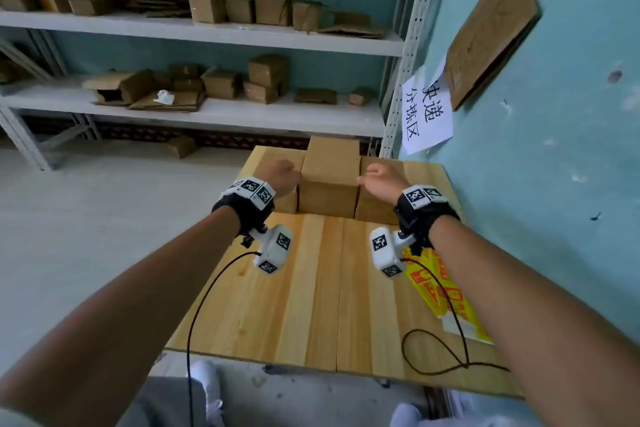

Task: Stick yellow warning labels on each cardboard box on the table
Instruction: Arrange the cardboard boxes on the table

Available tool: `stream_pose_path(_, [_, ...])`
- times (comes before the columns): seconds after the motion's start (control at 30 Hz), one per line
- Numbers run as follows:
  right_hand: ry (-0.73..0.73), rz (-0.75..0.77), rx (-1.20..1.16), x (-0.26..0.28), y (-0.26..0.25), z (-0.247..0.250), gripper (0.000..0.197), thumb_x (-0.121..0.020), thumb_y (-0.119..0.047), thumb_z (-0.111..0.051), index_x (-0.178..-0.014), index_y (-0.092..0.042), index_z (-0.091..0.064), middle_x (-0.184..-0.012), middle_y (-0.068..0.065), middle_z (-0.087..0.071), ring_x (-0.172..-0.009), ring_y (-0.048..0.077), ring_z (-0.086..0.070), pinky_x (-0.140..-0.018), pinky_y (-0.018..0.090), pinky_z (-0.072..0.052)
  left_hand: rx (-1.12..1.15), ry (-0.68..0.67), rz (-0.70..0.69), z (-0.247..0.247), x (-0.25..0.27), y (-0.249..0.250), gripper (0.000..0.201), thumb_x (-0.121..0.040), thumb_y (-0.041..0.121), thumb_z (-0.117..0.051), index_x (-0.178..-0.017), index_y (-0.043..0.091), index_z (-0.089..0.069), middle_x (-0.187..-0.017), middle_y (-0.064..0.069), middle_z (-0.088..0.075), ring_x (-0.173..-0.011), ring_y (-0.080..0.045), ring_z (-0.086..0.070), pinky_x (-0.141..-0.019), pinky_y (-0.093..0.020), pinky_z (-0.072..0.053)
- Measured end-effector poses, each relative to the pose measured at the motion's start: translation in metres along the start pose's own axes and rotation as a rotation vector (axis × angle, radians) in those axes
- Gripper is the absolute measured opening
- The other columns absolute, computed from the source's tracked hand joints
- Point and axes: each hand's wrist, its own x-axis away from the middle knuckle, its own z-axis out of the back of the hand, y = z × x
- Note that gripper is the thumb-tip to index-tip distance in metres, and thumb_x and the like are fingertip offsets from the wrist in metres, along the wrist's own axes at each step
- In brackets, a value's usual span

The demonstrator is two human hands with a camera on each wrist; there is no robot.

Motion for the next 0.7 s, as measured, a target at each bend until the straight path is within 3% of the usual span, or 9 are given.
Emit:
stream_pose_path(0.1, [-0.009,-0.016,0.009,-0.009,-0.002,-0.007,0.047,-0.101,-0.023,-0.05,-0.14,0.004,-0.044,-0.147,0.018,-0.048,-0.134,0.033,-0.046,-0.108,0.037,-0.037,-0.022,-0.019,-0.002,0.0,-0.004,0.003,0.051,-0.096,0.032,-0.044,-0.143,0.013,-0.042,-0.145,-0.01,-0.046,-0.133,-0.029,-0.042,-0.106,-0.034,-0.033])
stream_pose_path(0.23, [-0.052,-0.013,0.046,-0.018,0.0,-0.016,0.046,-0.103,-0.024,-0.045,-0.145,-0.006,-0.042,-0.149,0.013,-0.046,-0.136,0.029,-0.045,-0.106,0.031,-0.037,-0.082,-0.03,-0.08,-0.001,-0.007,0.007,0.039,-0.099,0.026,-0.042,-0.129,0.005,-0.055,-0.119,-0.009,-0.057,-0.109,-0.028,-0.052,-0.084,-0.027,-0.033])
stream_pose_path(0.3, [-0.055,-0.014,0.068,-0.022,0.002,-0.02,0.051,-0.103,-0.029,-0.045,-0.15,-0.011,-0.038,-0.155,0.009,-0.04,-0.14,0.028,-0.04,-0.109,0.03,-0.035,-0.127,-0.031,-0.106,-0.002,-0.009,0.006,0.035,-0.1,0.025,-0.042,-0.124,0.005,-0.058,-0.119,-0.012,-0.058,-0.108,-0.029,-0.053,-0.08,-0.025,-0.031])
stream_pose_path(0.4, [-0.058,-0.001,0.086,-0.025,0.002,-0.021,0.052,-0.102,-0.035,-0.046,-0.151,-0.016,-0.04,-0.157,0.005,-0.038,-0.143,0.025,-0.037,-0.112,0.029,-0.031,-0.139,-0.043,-0.121,-0.007,-0.019,0.004,0.019,-0.098,0.024,-0.043,-0.099,0.009,-0.055,-0.109,-0.017,-0.06,-0.088,-0.025,-0.049,-0.073,-0.027,-0.03])
stream_pose_path(0.57, [-0.044,0.018,0.066,-0.029,0.003,-0.022,0.049,-0.103,-0.035,-0.046,-0.142,-0.006,-0.05,-0.149,0.011,-0.049,-0.136,0.028,-0.045,-0.108,0.032,-0.035,-0.077,-0.044,-0.095,-0.007,-0.022,0.004,0.024,-0.097,0.028,-0.046,-0.105,0.007,-0.055,-0.101,-0.01,-0.055,-0.096,-0.028,-0.052,-0.079,-0.032,-0.037])
stream_pose_path(0.7, [0.006,0.017,0.015,-0.032,0.003,-0.025,0.052,-0.102,-0.032,-0.05,-0.134,0.009,-0.051,-0.14,0.025,-0.052,-0.128,0.039,-0.05,-0.107,0.042,-0.039,-0.034,-0.058,-0.08,-0.004,-0.02,0.006,0.035,-0.098,0.026,-0.043,-0.122,0.004,-0.057,-0.12,-0.015,-0.059,-0.113,-0.031,-0.053,-0.091,-0.034,-0.039])
